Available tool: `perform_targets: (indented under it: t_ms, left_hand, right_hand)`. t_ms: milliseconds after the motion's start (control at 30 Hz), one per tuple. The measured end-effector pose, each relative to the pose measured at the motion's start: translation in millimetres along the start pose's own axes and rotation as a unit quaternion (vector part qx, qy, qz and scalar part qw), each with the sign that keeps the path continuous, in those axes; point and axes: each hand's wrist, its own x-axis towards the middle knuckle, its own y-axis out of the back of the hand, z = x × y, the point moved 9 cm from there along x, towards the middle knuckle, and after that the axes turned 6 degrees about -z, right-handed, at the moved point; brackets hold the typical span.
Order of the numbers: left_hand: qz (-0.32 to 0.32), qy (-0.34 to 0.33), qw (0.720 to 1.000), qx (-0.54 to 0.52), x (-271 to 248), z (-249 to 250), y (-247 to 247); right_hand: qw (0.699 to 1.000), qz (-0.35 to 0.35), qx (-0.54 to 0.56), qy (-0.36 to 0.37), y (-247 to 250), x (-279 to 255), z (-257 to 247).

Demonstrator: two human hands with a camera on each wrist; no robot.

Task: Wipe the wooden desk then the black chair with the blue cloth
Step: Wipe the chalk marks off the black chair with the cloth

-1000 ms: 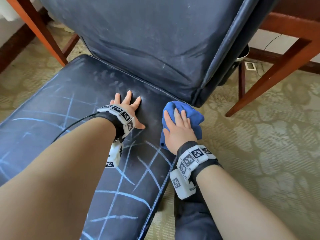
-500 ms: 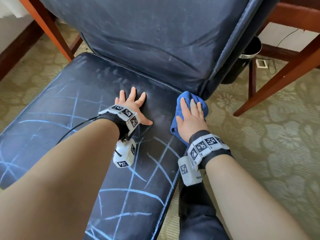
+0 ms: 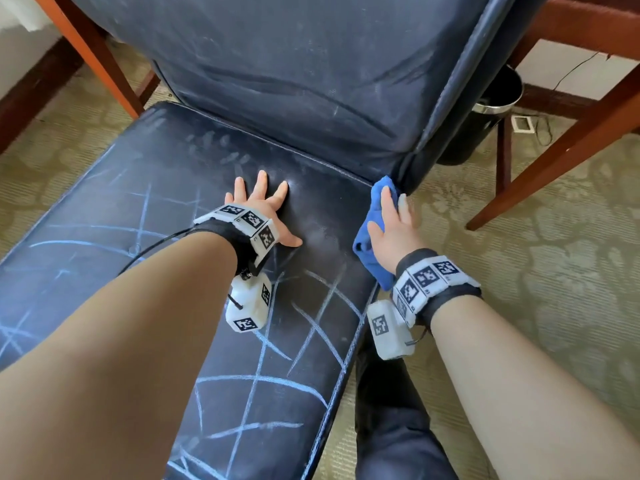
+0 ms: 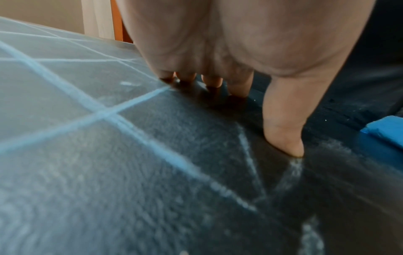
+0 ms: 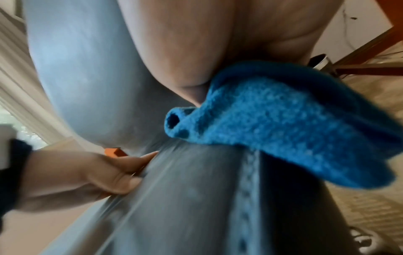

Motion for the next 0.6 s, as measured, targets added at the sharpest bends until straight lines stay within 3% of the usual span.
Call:
perform_targets:
  t_ms: [267,400,500,600]
  left_hand:
    - [-0.01,-0.003,1.0,0.016,2,1,-2]
    - [-0.014,-0.016,1.0,0.021,1,2,-2]
    - [-0.012,-0.035,0.999,0.026,0,1,0]
    - [-0.008,-0.055,0.998,0.033,-1,-3,1]
  right_hand:
    - [0.993,-0.023,-0.117,0.013,-1,8,-20]
    - [0.979,-0.028,-0.199,0.023,3,45,-61]
    - [0.979,-0.052,-0.198,0.011,10,57,-86]
    - [0.975,-0.049,-0.204,0.069,0,62,-133]
